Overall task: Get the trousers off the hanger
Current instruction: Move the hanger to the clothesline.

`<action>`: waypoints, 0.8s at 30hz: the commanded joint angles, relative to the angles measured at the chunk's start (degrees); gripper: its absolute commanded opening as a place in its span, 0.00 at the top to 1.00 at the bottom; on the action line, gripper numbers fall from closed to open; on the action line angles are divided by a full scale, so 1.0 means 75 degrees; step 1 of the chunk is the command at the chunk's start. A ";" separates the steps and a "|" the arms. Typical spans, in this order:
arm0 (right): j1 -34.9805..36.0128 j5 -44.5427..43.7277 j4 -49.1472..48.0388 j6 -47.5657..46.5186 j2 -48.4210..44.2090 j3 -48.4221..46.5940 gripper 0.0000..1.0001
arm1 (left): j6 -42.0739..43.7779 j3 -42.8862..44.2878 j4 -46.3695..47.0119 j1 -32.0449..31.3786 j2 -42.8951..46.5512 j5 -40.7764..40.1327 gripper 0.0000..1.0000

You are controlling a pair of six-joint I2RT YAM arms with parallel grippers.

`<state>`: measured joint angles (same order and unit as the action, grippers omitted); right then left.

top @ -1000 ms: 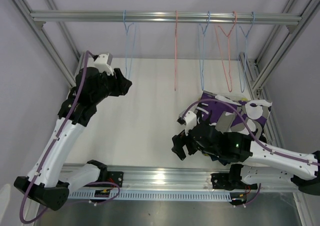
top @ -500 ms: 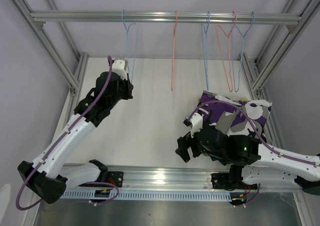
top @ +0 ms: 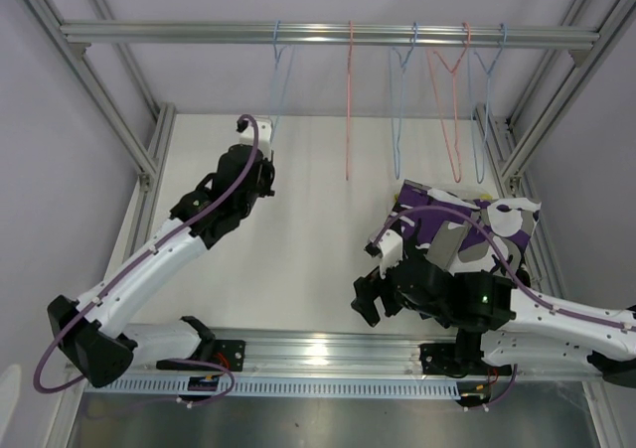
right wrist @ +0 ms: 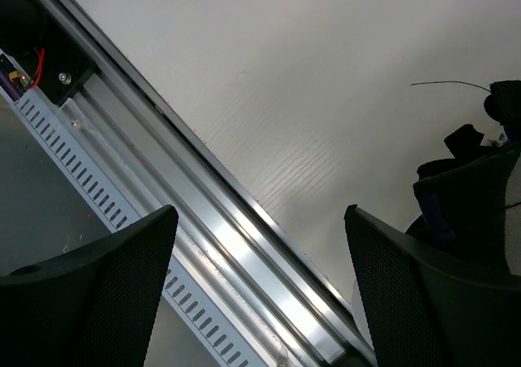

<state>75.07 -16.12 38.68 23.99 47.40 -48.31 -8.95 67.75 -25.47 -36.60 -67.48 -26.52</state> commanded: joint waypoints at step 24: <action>0.0280 -0.0393 -0.0106 0.0305 -0.1093 0.0325 0.12 | -0.1044 0.2499 -0.1618 -0.2385 -0.2323 -0.1784 0.25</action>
<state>76.62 -17.06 38.04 25.12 39.48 -45.76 -14.39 84.25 -34.98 -53.25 -84.99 -38.89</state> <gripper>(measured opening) 0.882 0.693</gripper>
